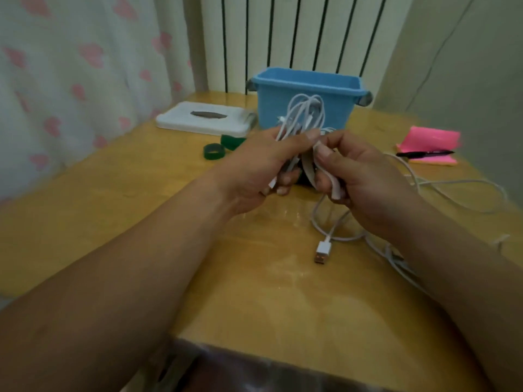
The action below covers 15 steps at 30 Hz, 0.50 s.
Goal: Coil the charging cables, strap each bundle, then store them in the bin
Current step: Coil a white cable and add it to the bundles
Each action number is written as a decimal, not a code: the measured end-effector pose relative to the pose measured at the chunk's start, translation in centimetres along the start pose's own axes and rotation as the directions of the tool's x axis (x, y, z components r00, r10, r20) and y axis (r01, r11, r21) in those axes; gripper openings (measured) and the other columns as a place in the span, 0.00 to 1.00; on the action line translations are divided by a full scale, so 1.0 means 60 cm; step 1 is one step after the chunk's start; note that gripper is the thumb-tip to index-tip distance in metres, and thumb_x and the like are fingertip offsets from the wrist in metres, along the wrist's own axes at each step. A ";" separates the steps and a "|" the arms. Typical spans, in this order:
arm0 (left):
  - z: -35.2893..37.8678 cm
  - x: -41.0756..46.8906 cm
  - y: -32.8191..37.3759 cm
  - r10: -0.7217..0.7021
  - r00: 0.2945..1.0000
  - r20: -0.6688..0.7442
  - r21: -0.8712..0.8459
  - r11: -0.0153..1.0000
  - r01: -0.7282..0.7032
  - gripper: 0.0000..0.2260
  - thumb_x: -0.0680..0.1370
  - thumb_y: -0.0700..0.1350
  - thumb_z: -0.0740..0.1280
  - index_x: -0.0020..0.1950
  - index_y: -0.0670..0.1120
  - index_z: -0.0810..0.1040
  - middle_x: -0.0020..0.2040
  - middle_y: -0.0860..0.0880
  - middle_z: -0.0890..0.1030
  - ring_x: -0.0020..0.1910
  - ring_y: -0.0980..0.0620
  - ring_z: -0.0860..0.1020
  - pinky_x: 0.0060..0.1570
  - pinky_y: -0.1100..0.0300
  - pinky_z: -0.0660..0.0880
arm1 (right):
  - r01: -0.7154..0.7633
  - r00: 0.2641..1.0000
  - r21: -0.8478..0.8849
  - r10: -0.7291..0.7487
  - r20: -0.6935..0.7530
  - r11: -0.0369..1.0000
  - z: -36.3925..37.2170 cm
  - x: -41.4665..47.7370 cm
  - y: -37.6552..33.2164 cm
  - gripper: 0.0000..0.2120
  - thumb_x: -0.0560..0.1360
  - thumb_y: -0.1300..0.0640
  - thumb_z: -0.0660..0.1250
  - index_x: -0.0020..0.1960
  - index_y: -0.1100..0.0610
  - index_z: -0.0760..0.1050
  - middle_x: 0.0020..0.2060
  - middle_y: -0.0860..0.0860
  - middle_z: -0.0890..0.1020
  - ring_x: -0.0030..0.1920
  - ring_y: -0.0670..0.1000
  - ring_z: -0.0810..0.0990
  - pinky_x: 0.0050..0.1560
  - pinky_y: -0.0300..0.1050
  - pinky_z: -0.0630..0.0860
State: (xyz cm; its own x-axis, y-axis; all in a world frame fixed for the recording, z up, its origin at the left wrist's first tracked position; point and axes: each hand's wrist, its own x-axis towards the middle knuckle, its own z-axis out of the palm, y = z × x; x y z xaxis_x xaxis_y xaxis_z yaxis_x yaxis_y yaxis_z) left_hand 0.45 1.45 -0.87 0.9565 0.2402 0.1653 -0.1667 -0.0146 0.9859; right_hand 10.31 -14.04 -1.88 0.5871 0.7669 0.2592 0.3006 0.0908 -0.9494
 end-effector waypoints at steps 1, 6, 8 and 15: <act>0.000 0.000 -0.001 -0.007 0.999 0.032 0.003 1.000 0.006 0.09 0.88 0.48 0.64 0.56 0.44 0.79 0.35 0.48 0.77 0.27 0.55 0.67 0.24 0.63 0.66 | -0.002 1.000 0.007 0.002 0.004 1.000 -0.003 -0.002 0.002 0.06 0.87 0.54 0.62 0.53 0.54 0.75 0.32 0.51 0.79 0.30 0.46 0.72 0.31 0.38 0.67; -0.010 0.003 -0.001 -0.118 0.988 0.103 -0.065 0.990 0.125 0.06 0.86 0.47 0.66 0.59 0.45 0.78 0.39 0.48 0.76 0.27 0.56 0.66 0.23 0.65 0.64 | -0.013 0.997 0.194 0.027 -0.070 0.981 -0.035 0.008 -0.008 0.07 0.86 0.58 0.61 0.50 0.54 0.76 0.37 0.50 0.81 0.39 0.49 0.78 0.43 0.44 0.73; -0.014 0.006 -0.001 -0.136 0.986 0.095 -0.108 0.983 0.146 0.06 0.85 0.47 0.66 0.60 0.46 0.77 0.37 0.49 0.74 0.27 0.57 0.66 0.23 0.66 0.64 | -0.033 0.996 0.297 0.054 -0.065 0.954 -0.047 0.011 -0.015 0.08 0.84 0.60 0.62 0.47 0.56 0.75 0.33 0.50 0.77 0.39 0.50 0.77 0.46 0.47 0.75; -0.038 0.012 0.003 -0.040 0.999 0.034 -0.315 0.948 0.048 0.03 0.83 0.46 0.68 0.56 0.47 0.77 0.38 0.52 0.74 0.29 0.58 0.67 0.25 0.67 0.64 | -0.189 0.974 0.238 0.151 0.169 0.953 -0.043 0.001 -0.017 0.07 0.74 0.54 0.61 0.41 0.58 0.70 0.26 0.52 0.64 0.29 0.52 0.66 0.36 0.48 0.70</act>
State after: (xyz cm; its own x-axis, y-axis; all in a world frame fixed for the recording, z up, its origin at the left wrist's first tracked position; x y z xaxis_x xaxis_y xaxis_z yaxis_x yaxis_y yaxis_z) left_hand 0.57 3.81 -0.64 0.9699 0.2080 0.1268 -0.1872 0.3034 0.9343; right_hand 11.99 -15.75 -0.47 0.4902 0.8680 0.0795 -0.0031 0.0930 -0.9957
